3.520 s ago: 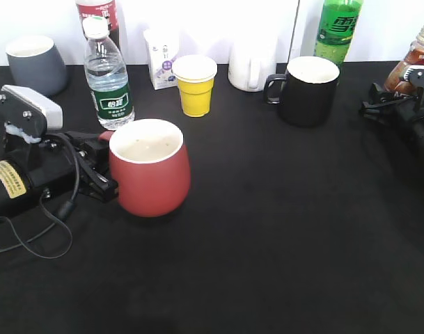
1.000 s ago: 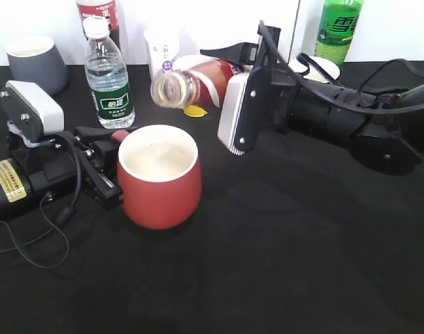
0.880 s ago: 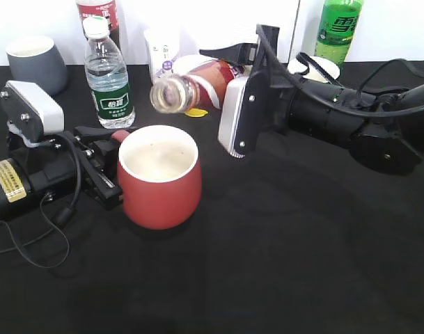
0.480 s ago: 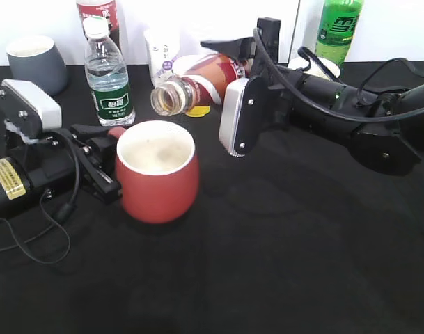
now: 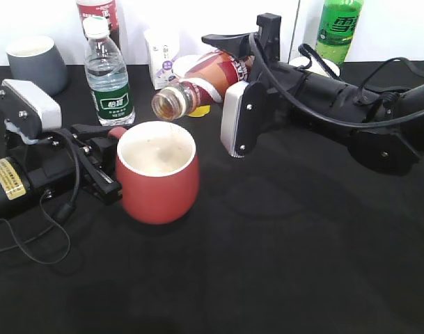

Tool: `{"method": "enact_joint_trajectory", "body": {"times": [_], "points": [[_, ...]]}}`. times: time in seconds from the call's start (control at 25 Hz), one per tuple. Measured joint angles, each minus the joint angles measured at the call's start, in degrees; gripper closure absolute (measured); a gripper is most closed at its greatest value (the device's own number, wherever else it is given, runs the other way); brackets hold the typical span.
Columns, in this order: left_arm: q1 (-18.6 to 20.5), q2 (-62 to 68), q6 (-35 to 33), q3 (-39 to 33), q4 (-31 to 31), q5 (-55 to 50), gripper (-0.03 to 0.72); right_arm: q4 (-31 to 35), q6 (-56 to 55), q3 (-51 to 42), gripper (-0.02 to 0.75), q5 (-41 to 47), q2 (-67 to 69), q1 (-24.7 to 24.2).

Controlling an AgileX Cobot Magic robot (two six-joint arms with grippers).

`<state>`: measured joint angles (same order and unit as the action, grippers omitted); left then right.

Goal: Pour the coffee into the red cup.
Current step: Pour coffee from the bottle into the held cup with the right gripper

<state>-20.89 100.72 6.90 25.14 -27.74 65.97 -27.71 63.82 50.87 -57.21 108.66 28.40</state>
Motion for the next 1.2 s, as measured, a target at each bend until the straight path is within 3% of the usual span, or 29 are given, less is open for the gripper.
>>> {"method": "enact_joint_trajectory", "body": {"times": [1.2], "points": [[0.00, 0.00, -0.06, 0.00, -0.04, 0.00, 0.575, 1.25, 6.32, 0.00, 0.209, -0.13, 0.02, 0.00]]}}
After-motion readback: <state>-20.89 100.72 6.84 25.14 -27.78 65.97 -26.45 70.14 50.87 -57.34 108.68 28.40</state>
